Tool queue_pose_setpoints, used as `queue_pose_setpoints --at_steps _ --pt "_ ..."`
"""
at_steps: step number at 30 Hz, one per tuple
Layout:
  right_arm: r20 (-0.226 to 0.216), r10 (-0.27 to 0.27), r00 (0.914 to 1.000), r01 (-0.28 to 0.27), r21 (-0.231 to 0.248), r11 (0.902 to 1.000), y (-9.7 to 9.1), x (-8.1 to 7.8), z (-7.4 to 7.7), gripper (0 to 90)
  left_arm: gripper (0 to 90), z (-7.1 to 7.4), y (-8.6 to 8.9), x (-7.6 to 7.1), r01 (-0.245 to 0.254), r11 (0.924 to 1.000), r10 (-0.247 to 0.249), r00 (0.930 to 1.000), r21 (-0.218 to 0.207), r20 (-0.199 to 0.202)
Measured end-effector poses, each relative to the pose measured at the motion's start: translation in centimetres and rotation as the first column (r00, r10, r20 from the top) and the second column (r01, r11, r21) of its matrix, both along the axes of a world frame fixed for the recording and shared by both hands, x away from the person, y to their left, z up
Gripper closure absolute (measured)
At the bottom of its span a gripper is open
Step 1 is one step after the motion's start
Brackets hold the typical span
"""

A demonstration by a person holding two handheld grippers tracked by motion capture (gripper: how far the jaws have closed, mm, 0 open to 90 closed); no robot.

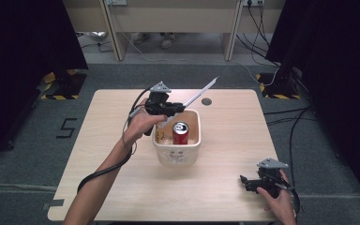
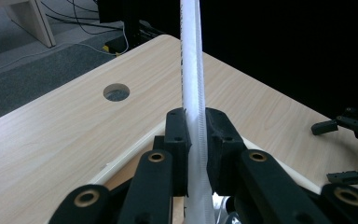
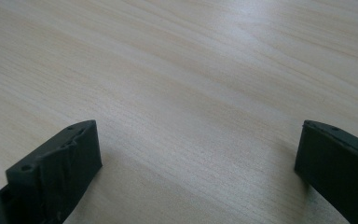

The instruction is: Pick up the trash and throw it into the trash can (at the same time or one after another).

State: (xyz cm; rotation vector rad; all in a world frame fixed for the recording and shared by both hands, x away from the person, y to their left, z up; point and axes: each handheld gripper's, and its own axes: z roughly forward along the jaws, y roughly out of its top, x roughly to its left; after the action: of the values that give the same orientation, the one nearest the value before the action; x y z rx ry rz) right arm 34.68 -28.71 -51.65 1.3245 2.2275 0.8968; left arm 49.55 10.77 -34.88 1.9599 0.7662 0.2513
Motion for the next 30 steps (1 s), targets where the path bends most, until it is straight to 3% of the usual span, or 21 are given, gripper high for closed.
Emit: queue_pose_setpoints --at_steps 8,17,30 --pt "0.001 0.000 1.0000 0.000 0.000 1.0000 0.0 0.0 0.0 0.4 79.3 -1.1 0.3 0.2 -0.008 0.9999 0.007 0.9998 -0.007 -0.017" --pt "0.000 0.000 1.0000 0.000 -0.001 1.0000 0.0 0.0 0.0 0.4 79.2 -2.0 1.5 -0.6 -0.009 0.9994 0.008 0.9996 -0.033 -0.027" --pt "0.001 -0.001 1.0000 0.001 0.001 1.0000 0.0 0.0 0.0 0.4 79.0 -1.7 2.8 -2.3 0.017 0.9998 -0.018 0.9995 -0.008 -0.026"
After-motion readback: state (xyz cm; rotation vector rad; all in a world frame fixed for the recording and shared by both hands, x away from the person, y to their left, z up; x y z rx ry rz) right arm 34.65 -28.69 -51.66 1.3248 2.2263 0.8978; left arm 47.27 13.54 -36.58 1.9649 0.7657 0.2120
